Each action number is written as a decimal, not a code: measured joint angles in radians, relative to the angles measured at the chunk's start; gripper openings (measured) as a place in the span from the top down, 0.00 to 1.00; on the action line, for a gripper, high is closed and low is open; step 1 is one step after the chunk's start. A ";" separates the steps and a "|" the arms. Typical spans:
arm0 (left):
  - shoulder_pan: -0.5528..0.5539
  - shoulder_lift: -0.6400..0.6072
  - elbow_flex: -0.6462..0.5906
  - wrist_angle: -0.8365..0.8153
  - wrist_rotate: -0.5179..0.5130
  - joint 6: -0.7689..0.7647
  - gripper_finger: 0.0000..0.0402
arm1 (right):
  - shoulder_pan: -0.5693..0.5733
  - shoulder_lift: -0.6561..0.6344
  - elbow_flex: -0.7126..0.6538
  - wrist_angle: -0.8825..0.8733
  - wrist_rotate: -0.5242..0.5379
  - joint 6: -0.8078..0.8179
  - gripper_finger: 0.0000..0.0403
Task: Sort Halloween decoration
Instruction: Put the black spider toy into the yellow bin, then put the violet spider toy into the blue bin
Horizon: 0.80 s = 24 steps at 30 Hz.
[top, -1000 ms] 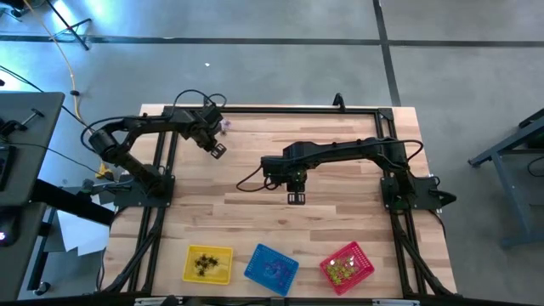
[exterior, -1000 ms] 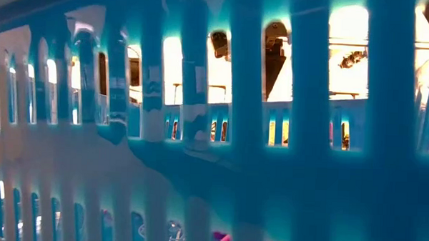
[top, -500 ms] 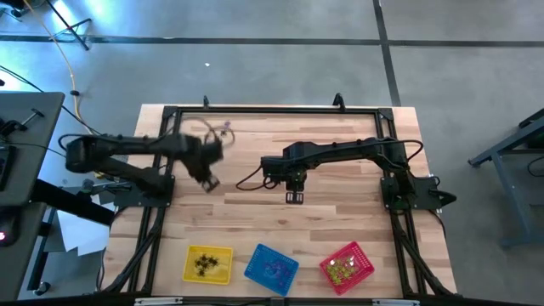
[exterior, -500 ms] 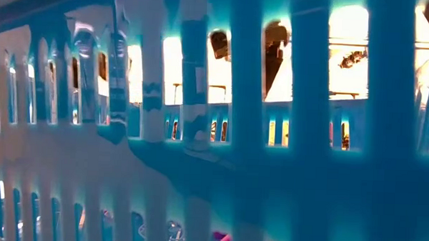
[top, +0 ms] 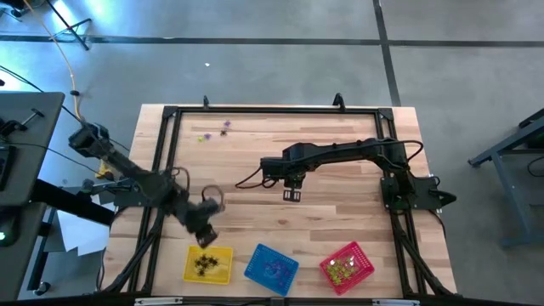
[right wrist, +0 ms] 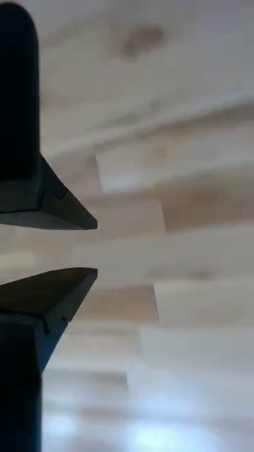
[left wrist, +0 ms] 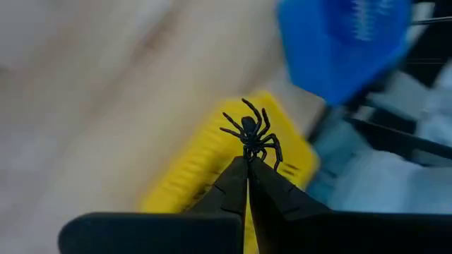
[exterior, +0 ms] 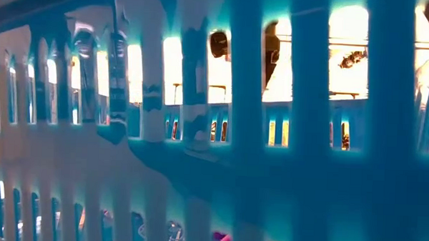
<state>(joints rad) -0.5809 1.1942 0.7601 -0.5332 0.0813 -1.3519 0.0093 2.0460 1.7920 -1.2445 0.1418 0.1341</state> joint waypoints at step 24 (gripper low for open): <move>-0.218 0.146 0.001 0.150 -0.006 -0.152 0.81 | 0.072 0.000 0.000 0.044 0.285 0.073 0.77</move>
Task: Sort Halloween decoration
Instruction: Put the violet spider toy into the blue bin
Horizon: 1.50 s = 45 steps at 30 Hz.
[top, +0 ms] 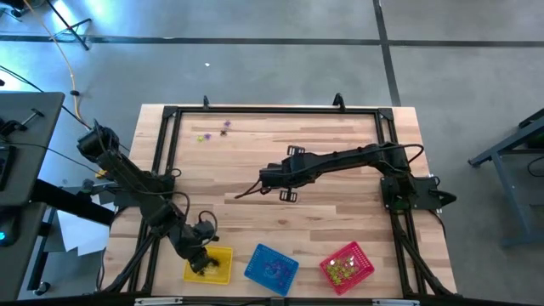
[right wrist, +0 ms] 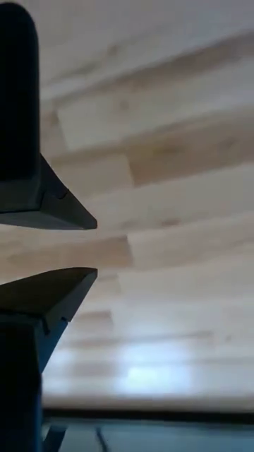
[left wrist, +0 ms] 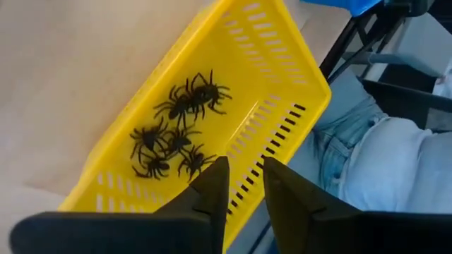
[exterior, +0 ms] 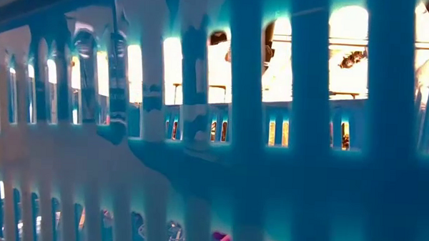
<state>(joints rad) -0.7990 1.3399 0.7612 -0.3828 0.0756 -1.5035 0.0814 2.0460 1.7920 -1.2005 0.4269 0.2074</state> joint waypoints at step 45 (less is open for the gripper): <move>0.746 -0.036 -0.140 -0.364 -0.671 0.763 0.54 | -0.002 0.000 0.000 0.322 -0.072 0.001 0.77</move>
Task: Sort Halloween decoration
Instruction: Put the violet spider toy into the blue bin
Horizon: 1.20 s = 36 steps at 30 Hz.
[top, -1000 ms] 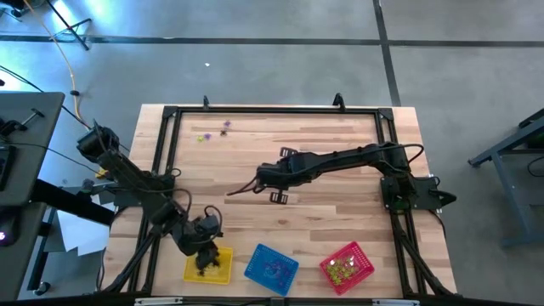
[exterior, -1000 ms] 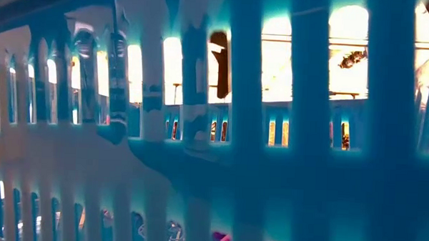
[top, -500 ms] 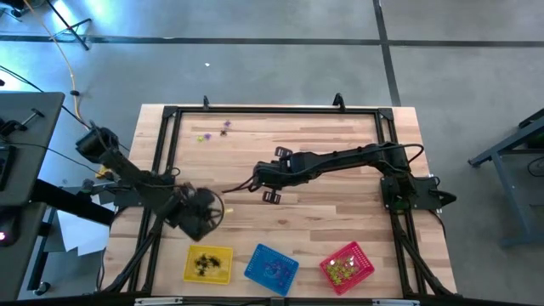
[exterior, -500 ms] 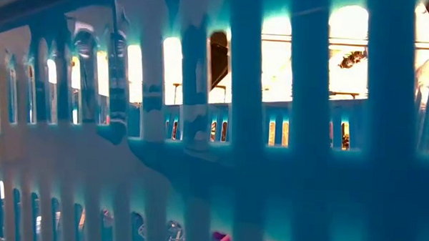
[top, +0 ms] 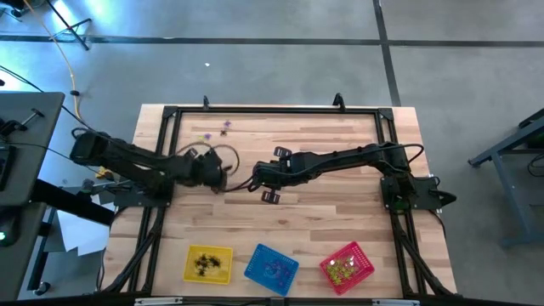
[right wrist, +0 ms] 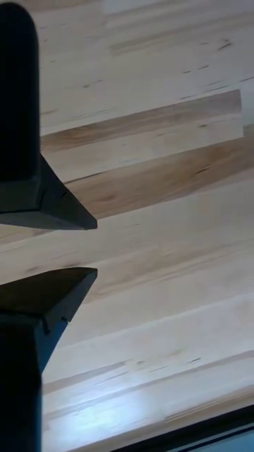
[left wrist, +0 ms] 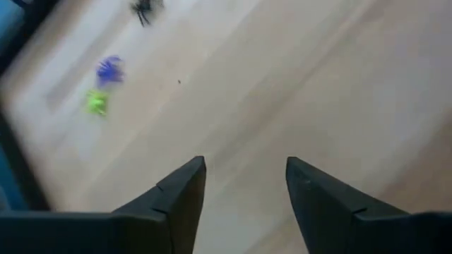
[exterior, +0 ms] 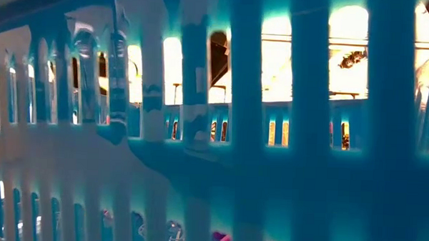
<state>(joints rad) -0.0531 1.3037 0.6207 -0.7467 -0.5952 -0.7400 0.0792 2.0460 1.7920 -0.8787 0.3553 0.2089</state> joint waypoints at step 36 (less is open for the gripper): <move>0.896 0.044 -0.115 0.548 0.461 0.588 0.52 | 0.000 0.000 0.000 0.038 0.000 0.000 0.77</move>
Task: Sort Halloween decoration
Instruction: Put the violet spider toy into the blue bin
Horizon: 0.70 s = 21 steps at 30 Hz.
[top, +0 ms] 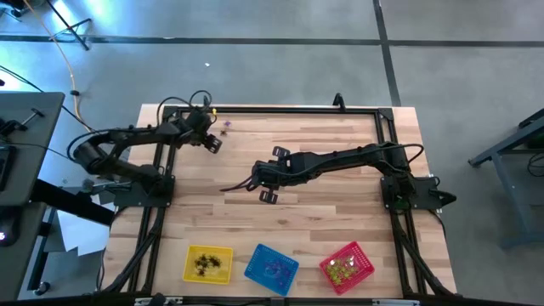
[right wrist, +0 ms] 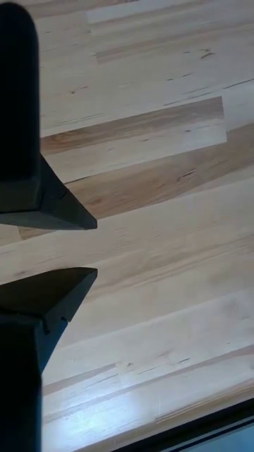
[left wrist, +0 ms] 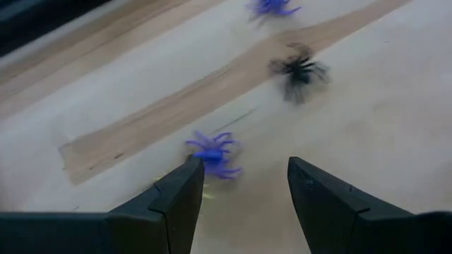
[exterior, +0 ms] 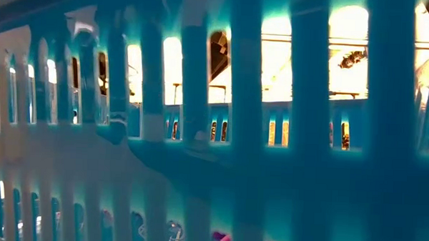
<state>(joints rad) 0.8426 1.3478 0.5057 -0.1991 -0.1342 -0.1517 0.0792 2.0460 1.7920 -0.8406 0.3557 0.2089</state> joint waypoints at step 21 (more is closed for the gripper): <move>-0.003 0.033 0.041 -0.019 -0.032 -0.123 0.52 | 0.000 0.000 0.000 0.001 0.000 0.000 0.77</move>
<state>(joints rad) 0.8394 1.3808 0.5468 -0.2176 -0.1658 -0.2750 0.0793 2.0460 1.7920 -0.8400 0.3554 0.2089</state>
